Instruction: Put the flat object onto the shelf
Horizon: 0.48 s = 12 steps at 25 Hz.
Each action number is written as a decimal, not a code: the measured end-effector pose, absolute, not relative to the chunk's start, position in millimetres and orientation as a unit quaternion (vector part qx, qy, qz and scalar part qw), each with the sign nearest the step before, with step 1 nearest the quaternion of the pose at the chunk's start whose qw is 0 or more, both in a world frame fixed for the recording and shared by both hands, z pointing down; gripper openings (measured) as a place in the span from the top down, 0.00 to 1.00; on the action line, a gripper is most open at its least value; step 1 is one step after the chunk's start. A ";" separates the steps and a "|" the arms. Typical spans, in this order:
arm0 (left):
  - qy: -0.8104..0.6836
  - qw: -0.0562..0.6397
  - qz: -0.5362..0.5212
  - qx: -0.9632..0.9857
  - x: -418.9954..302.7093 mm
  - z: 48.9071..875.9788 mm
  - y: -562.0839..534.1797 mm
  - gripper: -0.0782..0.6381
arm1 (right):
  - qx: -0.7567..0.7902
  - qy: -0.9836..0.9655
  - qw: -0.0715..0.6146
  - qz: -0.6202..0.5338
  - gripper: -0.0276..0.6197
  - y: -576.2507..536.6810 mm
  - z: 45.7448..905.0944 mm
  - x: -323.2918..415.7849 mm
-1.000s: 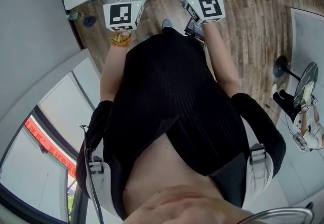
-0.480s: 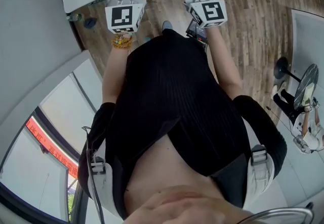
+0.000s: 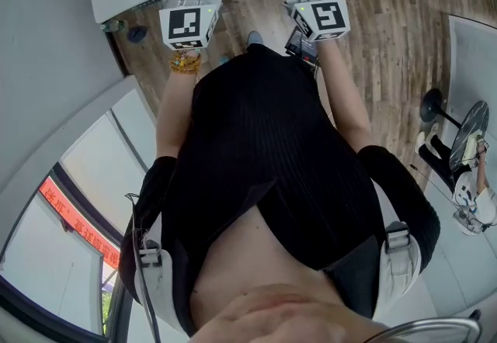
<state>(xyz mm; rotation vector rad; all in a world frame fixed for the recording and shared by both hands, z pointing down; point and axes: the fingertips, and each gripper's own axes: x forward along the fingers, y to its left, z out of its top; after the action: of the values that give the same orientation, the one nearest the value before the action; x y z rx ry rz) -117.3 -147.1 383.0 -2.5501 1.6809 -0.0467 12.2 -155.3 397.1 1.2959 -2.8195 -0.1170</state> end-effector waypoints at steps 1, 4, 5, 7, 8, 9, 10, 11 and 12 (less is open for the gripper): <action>0.552 0.042 -0.015 -0.833 -116.1 384.3 -149.0 0.87 | 0.417 -0.908 0.019 -0.037 0.89 -156.9 398.1 14.7; 0.554 0.042 -0.018 -0.831 -113.3 388.0 -155.1 0.87 | 0.415 -0.909 0.024 -0.039 0.89 -162.8 401.0 19.6; 0.555 0.042 -0.019 -0.831 -112.3 388.8 -157.2 0.87 | 0.414 -0.909 0.024 -0.041 0.89 -165.4 401.2 21.2; 0.556 0.040 -0.021 -0.830 -111.6 391.5 -160.2 0.87 | 0.414 -0.909 0.024 -0.043 0.89 -169.5 401.7 23.6; 0.557 0.037 -0.023 -0.829 -111.8 394.1 -160.4 0.87 | 0.415 -0.909 0.024 -0.042 0.89 -170.0 403.3 24.1; 0.559 0.033 -0.023 -0.828 -111.9 396.7 -160.6 0.87 | 0.415 -0.909 0.024 -0.041 0.89 -170.5 405.5 24.5; 0.560 0.029 -0.023 -0.828 -111.3 398.3 -161.9 0.87 | 0.414 -0.909 0.024 -0.039 0.89 -172.1 407.1 24.9; 0.561 0.028 -0.021 -0.827 -109.7 398.6 -164.1 0.87 | 0.414 -0.909 0.025 -0.039 0.89 -174.4 407.7 25.7; 0.561 0.028 -0.021 -0.827 -107.2 398.3 -166.6 0.87 | 0.415 -0.909 0.025 -0.038 0.89 -176.8 407.6 26.9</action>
<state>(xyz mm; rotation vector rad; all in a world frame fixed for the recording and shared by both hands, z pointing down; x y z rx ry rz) -107.2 -166.6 398.3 -2.5525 1.7322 -0.0634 26.9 -176.8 407.6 1.2822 -2.8113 -0.1174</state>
